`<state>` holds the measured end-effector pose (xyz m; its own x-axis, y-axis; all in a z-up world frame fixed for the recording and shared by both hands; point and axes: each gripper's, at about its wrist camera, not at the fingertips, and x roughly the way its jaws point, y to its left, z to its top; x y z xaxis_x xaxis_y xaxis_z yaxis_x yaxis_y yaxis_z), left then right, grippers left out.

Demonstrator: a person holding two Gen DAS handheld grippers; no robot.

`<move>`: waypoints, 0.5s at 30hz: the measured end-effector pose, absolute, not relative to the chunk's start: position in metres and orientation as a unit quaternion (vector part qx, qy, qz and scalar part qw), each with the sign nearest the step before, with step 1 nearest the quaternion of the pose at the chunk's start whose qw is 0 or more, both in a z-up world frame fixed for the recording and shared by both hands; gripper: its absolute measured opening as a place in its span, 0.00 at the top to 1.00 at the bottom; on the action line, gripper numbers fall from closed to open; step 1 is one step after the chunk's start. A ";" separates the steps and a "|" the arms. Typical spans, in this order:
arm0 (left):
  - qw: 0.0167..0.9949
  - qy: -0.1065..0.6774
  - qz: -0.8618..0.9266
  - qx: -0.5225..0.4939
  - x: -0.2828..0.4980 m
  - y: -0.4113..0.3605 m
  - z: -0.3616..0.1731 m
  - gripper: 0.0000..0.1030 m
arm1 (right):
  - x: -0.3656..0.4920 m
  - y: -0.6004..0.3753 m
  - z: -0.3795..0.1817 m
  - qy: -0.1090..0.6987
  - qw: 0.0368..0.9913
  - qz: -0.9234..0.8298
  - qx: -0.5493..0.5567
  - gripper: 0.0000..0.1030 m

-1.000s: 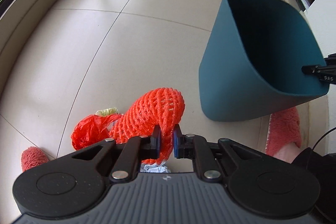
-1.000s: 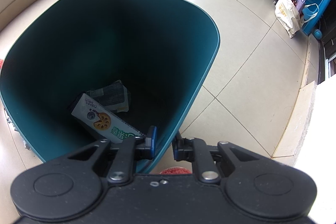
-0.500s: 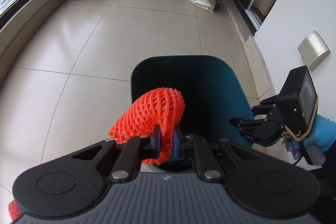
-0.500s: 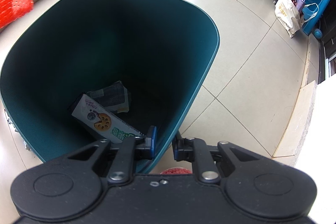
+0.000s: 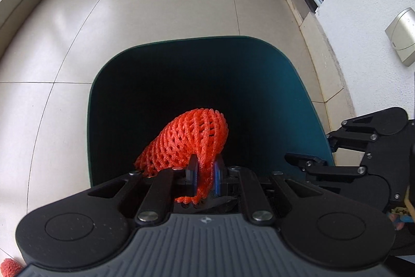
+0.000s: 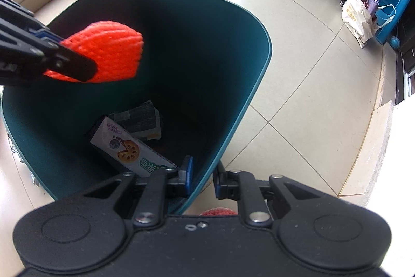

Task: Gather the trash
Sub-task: 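Carry the orange foam net into the bin with the left gripper and release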

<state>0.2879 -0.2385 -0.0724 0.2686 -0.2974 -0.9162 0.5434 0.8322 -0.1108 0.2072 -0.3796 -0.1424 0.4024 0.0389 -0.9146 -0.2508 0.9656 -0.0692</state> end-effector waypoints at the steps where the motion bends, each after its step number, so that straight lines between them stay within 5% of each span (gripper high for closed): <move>1: 0.785 0.548 -0.264 0.119 0.290 -0.241 -0.080 0.89 | 0.207 -0.380 -0.142 0.539 0.832 0.088 -0.097 0.85; 11: 0.767 0.571 -0.259 0.138 0.292 -0.256 -0.113 0.88 | 0.207 -0.383 -0.141 0.538 0.833 0.090 -0.094 0.85; 15: 0.760 0.578 -0.261 0.140 0.292 -0.259 -0.118 0.79 | 0.206 -0.383 -0.141 0.538 0.833 0.090 -0.094 0.85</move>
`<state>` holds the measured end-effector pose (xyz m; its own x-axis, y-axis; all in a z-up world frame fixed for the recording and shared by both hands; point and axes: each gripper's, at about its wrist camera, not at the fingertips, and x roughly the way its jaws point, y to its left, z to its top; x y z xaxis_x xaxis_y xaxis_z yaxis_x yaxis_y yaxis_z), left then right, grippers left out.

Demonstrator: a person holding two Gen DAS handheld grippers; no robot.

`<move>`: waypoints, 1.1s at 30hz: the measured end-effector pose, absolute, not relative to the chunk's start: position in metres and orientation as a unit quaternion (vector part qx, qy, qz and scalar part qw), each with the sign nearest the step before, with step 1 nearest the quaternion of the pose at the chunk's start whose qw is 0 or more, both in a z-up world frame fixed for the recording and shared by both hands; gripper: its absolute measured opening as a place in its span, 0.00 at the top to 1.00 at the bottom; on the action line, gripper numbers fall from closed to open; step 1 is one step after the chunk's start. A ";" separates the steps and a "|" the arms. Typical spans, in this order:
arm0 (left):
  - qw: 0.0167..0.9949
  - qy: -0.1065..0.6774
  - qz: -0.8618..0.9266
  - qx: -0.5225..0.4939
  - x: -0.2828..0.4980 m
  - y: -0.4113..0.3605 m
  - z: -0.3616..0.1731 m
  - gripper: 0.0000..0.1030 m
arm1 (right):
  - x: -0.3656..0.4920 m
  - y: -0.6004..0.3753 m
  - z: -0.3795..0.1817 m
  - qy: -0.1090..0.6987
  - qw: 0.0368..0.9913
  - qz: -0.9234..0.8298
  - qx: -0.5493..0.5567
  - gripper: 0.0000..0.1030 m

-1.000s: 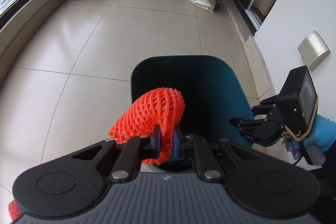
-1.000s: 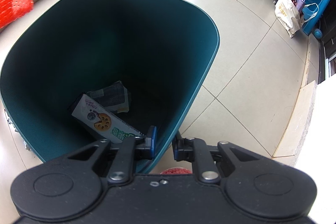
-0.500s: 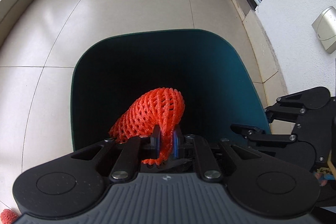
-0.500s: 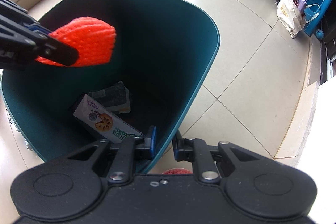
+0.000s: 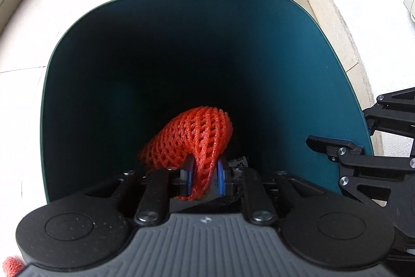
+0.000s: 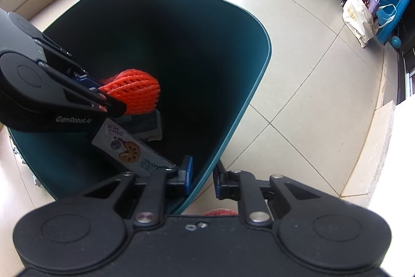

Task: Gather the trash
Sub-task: 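Carry the orange foam net into the bin with the left gripper and release, then lower the left gripper to the blue-white wrapper and grasp it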

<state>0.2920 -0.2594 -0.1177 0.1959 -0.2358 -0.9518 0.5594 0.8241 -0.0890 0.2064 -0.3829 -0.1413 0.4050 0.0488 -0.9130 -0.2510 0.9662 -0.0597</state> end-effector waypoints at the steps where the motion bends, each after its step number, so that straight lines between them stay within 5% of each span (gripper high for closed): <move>1: 0.761 0.577 -0.263 0.139 0.291 -0.259 -0.118 0.74 | 0.206 -0.383 -0.141 0.538 0.833 0.090 -0.095 0.85; 7: 0.769 0.561 -0.273 0.136 0.285 -0.257 -0.114 0.40 | 0.206 -0.384 -0.141 0.538 0.833 0.090 -0.096 0.85; 27: 0.815 0.468 -0.323 0.109 0.230 -0.198 -0.037 0.37 | 0.207 -0.382 -0.144 0.540 0.831 0.088 -0.100 0.85; 33: 0.839 0.442 -0.304 0.086 0.209 -0.143 -0.013 0.25 | 0.207 -0.379 -0.145 0.541 0.830 0.086 -0.103 0.85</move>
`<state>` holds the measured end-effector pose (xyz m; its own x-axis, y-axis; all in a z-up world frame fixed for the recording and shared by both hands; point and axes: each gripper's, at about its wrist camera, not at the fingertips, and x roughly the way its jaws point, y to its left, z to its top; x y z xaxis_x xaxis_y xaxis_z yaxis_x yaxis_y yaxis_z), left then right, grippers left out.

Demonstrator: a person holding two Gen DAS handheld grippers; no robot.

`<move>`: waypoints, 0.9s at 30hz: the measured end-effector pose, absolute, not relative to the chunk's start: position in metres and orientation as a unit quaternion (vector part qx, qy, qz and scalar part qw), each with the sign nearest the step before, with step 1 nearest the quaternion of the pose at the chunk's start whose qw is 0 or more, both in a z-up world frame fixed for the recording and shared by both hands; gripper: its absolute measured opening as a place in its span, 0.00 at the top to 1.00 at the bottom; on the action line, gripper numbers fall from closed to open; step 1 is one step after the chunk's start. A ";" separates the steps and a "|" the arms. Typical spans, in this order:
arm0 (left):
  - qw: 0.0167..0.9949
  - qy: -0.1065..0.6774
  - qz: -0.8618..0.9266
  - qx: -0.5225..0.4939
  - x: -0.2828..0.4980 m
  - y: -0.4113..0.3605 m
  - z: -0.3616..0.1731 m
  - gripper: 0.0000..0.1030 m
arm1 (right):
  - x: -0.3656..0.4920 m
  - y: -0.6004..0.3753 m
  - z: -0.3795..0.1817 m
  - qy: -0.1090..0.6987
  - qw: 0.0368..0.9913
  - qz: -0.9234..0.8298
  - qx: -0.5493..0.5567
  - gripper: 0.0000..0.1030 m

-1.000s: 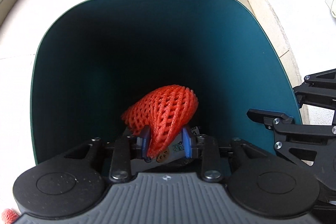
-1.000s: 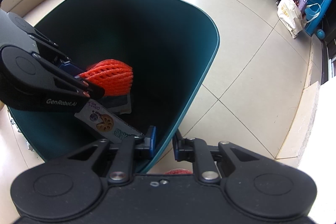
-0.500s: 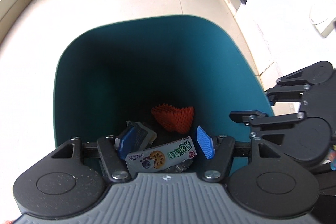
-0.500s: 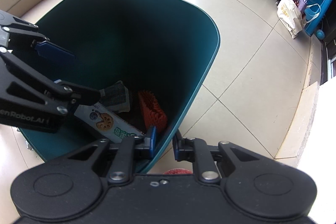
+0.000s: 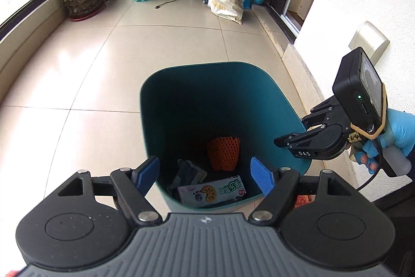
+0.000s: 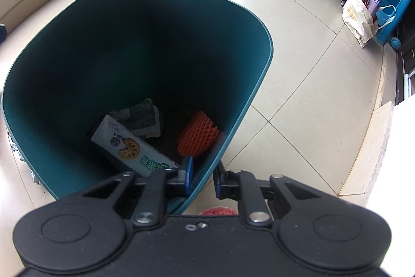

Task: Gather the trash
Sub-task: 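Lower the left gripper to the blue-white wrapper and grasp it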

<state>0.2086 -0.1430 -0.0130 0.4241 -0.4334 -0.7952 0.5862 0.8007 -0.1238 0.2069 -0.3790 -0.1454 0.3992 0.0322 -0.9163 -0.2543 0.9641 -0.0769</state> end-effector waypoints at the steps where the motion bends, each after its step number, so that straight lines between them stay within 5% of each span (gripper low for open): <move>1: 0.842 0.446 -0.293 0.079 0.207 -0.132 -0.012 0.25 | 0.207 -0.378 -0.146 0.542 0.830 0.085 -0.103 0.85; 7: 0.840 0.496 -0.216 0.042 0.201 -0.068 -0.045 0.24 | 0.208 -0.377 -0.146 0.543 0.829 0.084 -0.102 0.85; 18: 0.760 0.648 -0.033 -0.031 0.213 -0.002 -0.196 0.24 | 0.208 -0.375 -0.146 0.542 0.829 0.084 -0.105 0.85; 27: 0.718 0.691 0.044 -0.068 0.215 0.036 -0.272 0.24 | 0.207 -0.376 -0.146 0.542 0.830 0.084 -0.104 0.84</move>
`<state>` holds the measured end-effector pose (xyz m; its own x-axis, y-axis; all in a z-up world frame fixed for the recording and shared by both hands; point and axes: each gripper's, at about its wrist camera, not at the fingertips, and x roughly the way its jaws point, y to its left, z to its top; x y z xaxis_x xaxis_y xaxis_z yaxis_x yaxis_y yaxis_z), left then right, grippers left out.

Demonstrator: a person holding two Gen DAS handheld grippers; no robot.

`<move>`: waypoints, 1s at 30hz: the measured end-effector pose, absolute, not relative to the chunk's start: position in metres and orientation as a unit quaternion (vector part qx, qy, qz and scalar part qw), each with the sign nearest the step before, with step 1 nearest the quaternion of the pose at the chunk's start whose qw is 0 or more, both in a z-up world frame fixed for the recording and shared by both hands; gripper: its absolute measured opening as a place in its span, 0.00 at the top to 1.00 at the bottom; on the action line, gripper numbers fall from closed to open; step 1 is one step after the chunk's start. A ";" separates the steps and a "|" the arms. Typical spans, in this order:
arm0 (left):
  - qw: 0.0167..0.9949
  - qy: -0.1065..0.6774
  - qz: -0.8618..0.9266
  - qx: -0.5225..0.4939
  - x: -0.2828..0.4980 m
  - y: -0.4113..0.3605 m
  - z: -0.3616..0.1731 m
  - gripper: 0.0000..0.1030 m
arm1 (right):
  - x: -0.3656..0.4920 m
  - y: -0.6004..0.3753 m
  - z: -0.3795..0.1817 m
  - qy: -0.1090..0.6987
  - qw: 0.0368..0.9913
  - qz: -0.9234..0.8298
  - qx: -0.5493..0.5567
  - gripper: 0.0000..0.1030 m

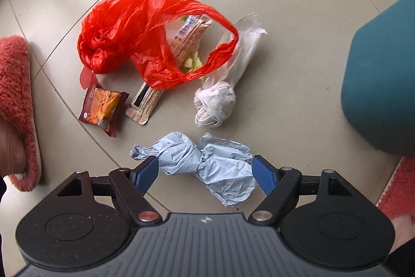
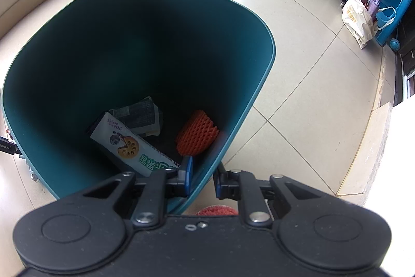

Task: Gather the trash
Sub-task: 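Lower the left gripper to the blue-white wrapper and grasp it, then carry the blue-white wrapper into the teal bin with the left gripper and release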

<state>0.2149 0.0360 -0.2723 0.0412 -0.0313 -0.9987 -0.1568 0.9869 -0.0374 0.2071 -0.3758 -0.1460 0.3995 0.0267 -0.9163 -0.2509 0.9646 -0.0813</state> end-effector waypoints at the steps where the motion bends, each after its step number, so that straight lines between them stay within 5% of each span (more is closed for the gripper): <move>1: 0.715 0.693 0.053 -0.076 0.217 0.040 -0.276 0.24 | 0.207 -0.376 -0.146 0.541 0.830 0.084 -0.104 0.84; 15: 0.664 0.735 0.081 -0.110 0.229 0.053 -0.332 0.25 | 0.207 -0.373 -0.146 0.542 0.829 0.082 -0.110 0.84; 21: 0.650 0.752 0.069 -0.084 0.222 0.047 -0.339 0.59 | 0.207 -0.370 -0.146 0.542 0.829 0.081 -0.112 0.84; 30: 0.672 0.737 0.045 -0.050 0.222 0.038 -0.307 0.71 | 0.207 -0.370 -0.146 0.542 0.829 0.080 -0.112 0.85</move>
